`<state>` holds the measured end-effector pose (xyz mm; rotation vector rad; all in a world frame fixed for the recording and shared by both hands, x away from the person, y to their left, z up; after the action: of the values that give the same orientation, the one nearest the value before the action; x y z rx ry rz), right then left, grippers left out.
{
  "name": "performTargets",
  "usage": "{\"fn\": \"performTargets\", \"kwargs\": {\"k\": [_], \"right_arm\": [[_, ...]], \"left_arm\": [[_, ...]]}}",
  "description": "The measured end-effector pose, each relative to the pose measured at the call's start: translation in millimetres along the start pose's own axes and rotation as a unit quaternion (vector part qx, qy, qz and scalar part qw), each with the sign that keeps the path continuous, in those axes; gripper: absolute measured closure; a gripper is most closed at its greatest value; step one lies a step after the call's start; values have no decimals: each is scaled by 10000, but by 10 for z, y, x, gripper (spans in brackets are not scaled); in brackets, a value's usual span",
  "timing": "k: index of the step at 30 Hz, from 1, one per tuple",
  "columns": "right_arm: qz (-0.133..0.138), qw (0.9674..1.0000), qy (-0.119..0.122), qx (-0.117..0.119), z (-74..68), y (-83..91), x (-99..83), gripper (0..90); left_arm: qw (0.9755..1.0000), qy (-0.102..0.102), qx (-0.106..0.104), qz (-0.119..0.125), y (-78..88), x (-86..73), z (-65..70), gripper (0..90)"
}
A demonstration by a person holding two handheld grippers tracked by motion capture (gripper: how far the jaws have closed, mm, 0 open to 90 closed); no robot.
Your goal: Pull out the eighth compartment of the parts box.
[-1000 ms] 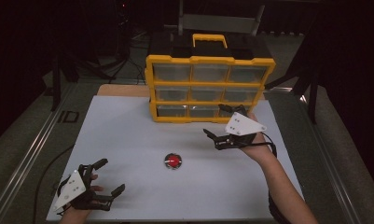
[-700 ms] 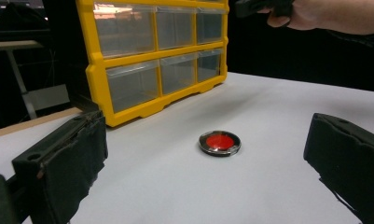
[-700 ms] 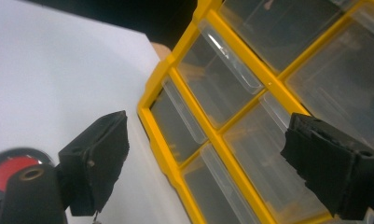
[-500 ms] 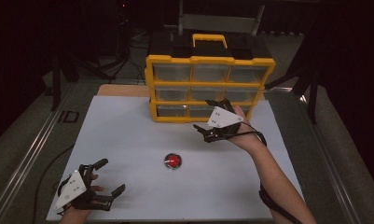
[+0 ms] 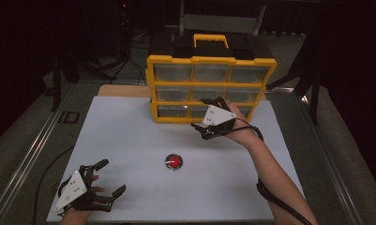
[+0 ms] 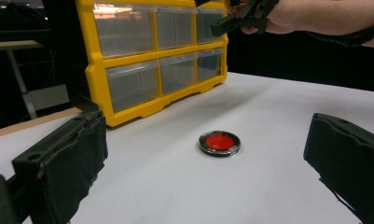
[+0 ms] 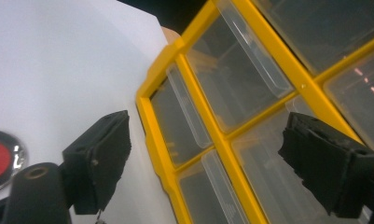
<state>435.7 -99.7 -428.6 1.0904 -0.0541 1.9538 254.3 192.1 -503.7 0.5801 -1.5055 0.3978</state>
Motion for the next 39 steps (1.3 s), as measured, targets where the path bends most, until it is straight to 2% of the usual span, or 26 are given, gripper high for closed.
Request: {"fn": "performTargets", "kwargs": {"k": [1,6,7,10,14,15,18,23,25,29,32,35,37,39], "right_arm": [[1,9999,-100,59,2,-43,-27,169],[-145,9995,-196,214,-14,-143,-117,226],[-79,9999,-151,17,-17,-188,-154,307],[49,10000,-44,-36,-36,-249,-193,339],[47,10000,58,-4,-61,-299,-228,341],[16,9990,456,37,-105,-389,-293,404],[34,9984,563,38,-122,-440,-316,422],[147,9962,842,-158,-95,-529,-348,486],[157,9952,954,-167,-89,-558,-362,510],[108,9912,1303,-224,-64,-606,-398,535],[86,9902,1380,-196,-66,-628,-419,552],[2,9864,1635,-138,-64,-681,-483,580],[-40,9854,1695,-136,-58,-697,-502,582],[-101,9828,1841,-136,-41,-718,-531,596]], "left_arm": [[10000,4,2,2,1,1,-1,4],[10000,35,8,9,1,0,-1,4],[10000,39,9,5,1,-3,-3,4],[10000,51,14,-4,0,-7,-9,4],[10000,69,16,4,-5,-9,-11,4],[10000,71,10,-9,-11,-13,-7,4],[10000,87,-5,-28,-17,-20,-1,4],[10000,80,-3,-32,-8,-21,3,4],[10000,71,0,-42,-5,-25,4,4],[10000,64,7,-60,-2,-31,4,4],[10000,58,14,-59,0,-30,5,4],[10000,60,27,-74,3,-37,4,4],[10000,56,31,-76,2,-38,4,4],[9999,52,25,-84,-1,-39,7,4]]}}
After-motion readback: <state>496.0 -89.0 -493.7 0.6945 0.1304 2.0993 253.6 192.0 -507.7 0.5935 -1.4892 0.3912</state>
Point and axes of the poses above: each handheld gripper's, and its own axes: y roughly backward along the jaws, x roughly out of its top, z roughly to its right, the point moved 8 cm from there along -y, roughly forward along the jaws, and after that the axes turned 6 degrees about -x, right-handed, at the moved point
